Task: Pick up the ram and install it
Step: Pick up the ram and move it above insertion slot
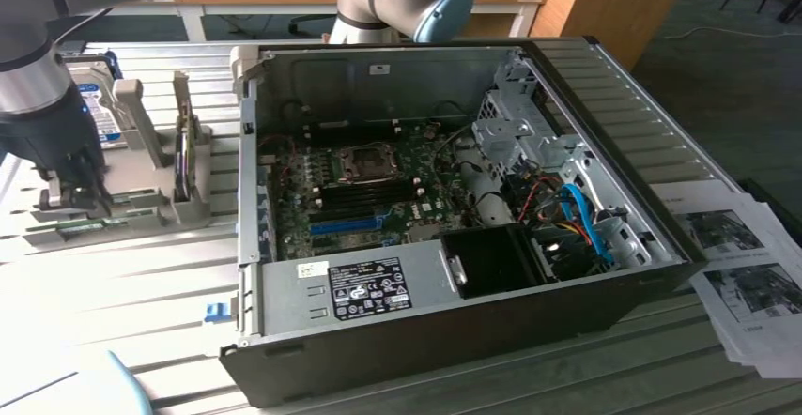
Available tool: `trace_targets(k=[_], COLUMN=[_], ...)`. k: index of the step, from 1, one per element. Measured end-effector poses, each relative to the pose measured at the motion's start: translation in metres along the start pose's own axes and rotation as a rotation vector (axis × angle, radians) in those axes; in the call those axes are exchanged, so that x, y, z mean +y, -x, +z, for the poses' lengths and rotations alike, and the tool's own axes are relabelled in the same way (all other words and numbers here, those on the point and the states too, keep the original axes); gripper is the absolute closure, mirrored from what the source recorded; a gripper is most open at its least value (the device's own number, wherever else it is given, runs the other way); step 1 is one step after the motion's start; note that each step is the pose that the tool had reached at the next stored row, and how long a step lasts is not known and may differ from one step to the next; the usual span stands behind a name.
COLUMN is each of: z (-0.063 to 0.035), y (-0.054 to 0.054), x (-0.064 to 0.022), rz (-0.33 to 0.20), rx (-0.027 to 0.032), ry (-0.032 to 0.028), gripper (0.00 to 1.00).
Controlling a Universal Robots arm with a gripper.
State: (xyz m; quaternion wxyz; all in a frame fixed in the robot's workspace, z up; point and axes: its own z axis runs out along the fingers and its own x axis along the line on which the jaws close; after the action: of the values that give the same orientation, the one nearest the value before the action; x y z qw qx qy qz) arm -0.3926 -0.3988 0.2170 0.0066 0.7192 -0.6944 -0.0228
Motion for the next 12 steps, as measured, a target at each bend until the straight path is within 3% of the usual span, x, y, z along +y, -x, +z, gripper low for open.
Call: trace_targets(k=[12], z=[0.0064], y=[-0.0002], x=[-0.0003], rz=[0.000], rx=[0.0000], ry=[0.0001], gripper=[0.77])
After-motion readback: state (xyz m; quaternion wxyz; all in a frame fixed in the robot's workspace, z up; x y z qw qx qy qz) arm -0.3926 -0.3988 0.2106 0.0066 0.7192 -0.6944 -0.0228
